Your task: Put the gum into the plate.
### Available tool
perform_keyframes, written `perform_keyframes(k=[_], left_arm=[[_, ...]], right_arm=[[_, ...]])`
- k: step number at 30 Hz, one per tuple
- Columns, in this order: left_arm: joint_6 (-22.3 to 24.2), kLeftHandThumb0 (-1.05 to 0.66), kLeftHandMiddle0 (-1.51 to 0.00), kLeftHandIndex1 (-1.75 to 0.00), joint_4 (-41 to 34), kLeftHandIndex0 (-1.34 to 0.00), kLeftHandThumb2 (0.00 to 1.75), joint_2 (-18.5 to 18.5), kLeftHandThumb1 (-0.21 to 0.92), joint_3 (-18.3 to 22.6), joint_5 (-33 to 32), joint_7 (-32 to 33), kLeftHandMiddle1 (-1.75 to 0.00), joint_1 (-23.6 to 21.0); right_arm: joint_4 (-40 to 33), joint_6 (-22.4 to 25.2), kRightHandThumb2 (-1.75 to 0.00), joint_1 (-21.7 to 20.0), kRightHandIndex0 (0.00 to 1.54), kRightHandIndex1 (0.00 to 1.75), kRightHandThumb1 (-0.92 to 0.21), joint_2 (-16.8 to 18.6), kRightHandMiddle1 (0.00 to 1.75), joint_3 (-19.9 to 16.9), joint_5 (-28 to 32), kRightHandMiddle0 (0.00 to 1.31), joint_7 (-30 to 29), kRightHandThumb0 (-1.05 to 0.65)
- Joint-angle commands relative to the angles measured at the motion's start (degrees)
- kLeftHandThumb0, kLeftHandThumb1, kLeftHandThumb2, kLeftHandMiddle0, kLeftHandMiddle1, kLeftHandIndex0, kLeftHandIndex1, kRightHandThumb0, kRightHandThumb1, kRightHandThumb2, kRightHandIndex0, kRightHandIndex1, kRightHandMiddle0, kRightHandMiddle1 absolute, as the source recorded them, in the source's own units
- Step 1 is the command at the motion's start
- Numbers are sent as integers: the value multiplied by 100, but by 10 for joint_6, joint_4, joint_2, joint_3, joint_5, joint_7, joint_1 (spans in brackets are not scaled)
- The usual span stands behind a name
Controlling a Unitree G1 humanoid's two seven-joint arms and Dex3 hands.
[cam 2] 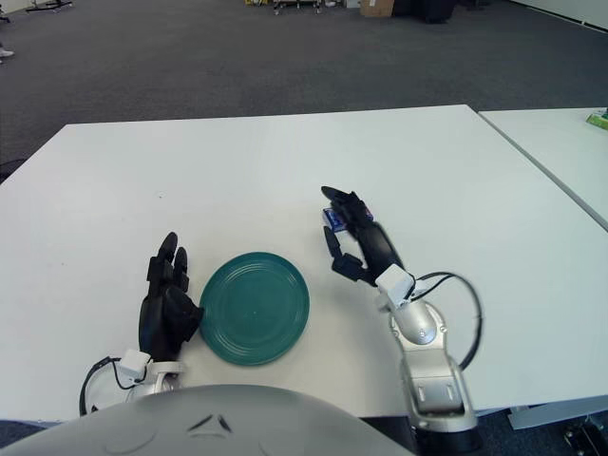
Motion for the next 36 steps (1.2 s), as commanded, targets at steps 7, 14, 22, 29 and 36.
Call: perform_keyframes(k=[7,14,22,29,36], left_arm=[[31,-105,-17,-59,29,0,100,-7,92,-9,-44,-31,0,6],[36,-105,-18,-62,23,0,99,-6,92,-11,-47,-38,0,9],[35,-105,-18,-64,20,0,99,-4,92,-8,-52,-49,0,12],[41,-105,-18,-67,14,0,99,-3,92,-7,-54,-53,0,16],[50,-105,-18,-73,5,0,99,-1,92,-8,-54,-57,0,19]], right_arm=[[186,-164,-57,-138,34,3,-92,-154,67,55,-311,0,-167,-73],[253,-153,-55,-209,33,1,-92,-182,65,95,-384,0,-174,-77],[307,-160,-60,-271,28,0,-92,-218,54,124,-388,0,-107,-83],[347,-179,-59,-309,23,0,-92,-243,42,151,-387,0,-57,-87],[401,-209,-61,-354,22,0,-92,-252,36,181,-385,0,-23,-87]])
